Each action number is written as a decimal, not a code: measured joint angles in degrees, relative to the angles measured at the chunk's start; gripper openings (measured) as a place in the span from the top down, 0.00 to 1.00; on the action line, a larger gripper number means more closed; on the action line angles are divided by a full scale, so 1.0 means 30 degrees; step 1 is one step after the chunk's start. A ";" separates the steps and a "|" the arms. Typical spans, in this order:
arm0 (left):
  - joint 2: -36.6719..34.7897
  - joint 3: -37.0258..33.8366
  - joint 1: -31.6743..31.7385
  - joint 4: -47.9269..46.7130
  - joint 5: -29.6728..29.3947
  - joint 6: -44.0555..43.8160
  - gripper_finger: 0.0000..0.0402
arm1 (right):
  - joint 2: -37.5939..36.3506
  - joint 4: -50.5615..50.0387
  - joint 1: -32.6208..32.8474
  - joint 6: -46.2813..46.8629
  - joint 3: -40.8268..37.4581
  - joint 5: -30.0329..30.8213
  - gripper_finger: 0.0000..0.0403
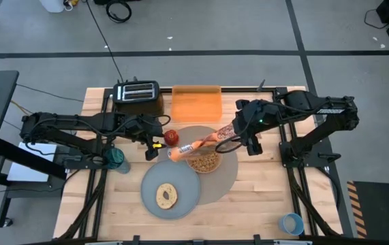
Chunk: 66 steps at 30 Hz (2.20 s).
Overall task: Arrange a breakfast setting
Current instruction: Pour the cereal from the cereal box into the pink bowl
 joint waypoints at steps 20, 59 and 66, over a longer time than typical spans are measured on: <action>-0.0007 0.0000 0.0020 0.0691 0.0000 0.0066 0.44 | -0.2050 -0.1826 0.1193 0.2677 0.0008 0.0607 0.41; -0.0240 0.0007 0.0000 0.1005 0.0007 -0.0111 0.44 | -0.2208 -0.3687 0.1047 0.2580 0.0821 -0.0044 0.41; -0.0240 0.0007 0.0006 0.1035 0.0007 -0.0080 0.44 | -0.2215 -0.3916 0.1065 0.2742 0.1327 0.0072 0.41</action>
